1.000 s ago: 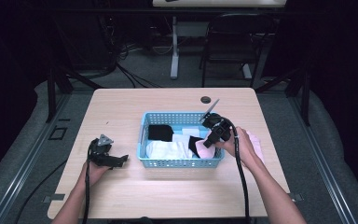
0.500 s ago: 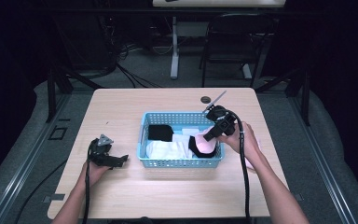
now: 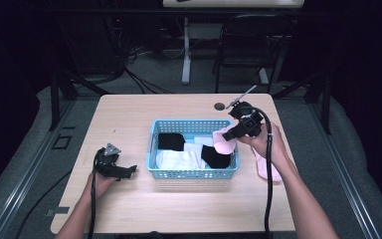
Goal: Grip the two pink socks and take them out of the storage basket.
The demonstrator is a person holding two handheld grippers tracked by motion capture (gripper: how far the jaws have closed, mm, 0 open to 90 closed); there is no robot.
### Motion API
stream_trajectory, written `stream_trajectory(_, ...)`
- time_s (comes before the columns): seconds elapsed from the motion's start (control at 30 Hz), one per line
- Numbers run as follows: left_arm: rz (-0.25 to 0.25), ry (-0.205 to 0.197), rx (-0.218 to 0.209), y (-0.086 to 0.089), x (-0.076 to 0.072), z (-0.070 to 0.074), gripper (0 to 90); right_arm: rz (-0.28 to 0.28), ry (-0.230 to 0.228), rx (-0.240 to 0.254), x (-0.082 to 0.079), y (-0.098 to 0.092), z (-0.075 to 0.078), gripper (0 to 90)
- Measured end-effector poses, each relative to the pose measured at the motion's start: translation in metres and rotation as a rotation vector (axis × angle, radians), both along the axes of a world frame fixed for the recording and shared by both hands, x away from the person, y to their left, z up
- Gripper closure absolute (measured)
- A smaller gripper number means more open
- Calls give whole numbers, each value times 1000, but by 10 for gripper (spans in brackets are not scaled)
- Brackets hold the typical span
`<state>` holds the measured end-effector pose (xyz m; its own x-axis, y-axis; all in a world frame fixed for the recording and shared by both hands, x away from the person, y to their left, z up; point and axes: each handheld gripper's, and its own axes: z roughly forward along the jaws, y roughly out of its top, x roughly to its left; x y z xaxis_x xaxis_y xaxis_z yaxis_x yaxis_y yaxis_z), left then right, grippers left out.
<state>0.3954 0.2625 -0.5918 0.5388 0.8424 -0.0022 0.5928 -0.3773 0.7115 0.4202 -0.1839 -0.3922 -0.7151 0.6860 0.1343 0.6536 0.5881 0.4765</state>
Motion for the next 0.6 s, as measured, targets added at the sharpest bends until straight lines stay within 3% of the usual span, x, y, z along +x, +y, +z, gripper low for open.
stream_trajectory(0.3, 0, 0, 0, 0, 0, 0, 1, -47, -34, 10, -4, -25, 20, 800)
stream_trajectory(0.6, 0, 0, 0, 0, 0, 0, 2, -118, -55, 17, -7, -56, 26, 801)
